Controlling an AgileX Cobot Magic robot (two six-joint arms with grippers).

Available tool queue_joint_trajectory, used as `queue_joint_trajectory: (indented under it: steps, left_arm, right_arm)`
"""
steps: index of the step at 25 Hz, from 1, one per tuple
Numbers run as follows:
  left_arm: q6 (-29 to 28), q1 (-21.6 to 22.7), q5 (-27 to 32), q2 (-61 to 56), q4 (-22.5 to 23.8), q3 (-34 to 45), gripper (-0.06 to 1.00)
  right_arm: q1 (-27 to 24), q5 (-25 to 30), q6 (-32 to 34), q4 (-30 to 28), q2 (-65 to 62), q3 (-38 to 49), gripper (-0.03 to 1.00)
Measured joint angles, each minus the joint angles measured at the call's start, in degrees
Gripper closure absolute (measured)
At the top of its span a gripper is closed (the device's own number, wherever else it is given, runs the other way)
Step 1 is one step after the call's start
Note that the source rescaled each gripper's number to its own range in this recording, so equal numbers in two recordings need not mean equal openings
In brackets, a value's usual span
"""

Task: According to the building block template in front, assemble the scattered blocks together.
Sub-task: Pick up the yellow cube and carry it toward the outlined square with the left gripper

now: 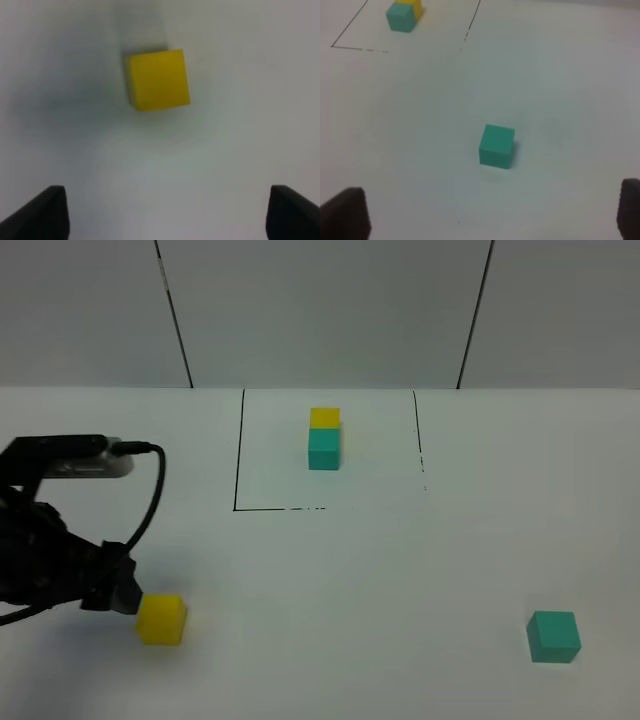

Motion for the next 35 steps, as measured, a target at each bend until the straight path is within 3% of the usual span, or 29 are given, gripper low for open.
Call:
queue_joint_trajectory:
  steps: [5,11,22,29,35]
  left_arm:
    - [-7.59,-4.47,-2.39,9.34,6.73,-2.47,0.05]
    - [-12.2,-8.6,-2.72,15.34,8.57,-7.49,0.02]
    - [-19.14,-8.98,-3.94,20.72,13.59,-7.77,0.01]
    - [-19.73,-8.98,-8.24,23.01,13.54,-7.77,0.01]
    - [-20.12,-8.98,-8.3,23.65,13.29,-7.77,0.04]
  right_arm:
    - [0.0,0.0,0.0,0.0,0.0,0.0,-0.03]
    - [0.0,0.0,0.0,0.0,0.0,0.0,-0.03]
    - [0.0,0.0,0.0,0.0,0.0,0.0,-0.03]
    - [0.0,0.0,0.0,0.0,0.0,0.0,-0.03]
    - [0.0,0.0,0.0,0.0,0.0,0.0,-0.03]
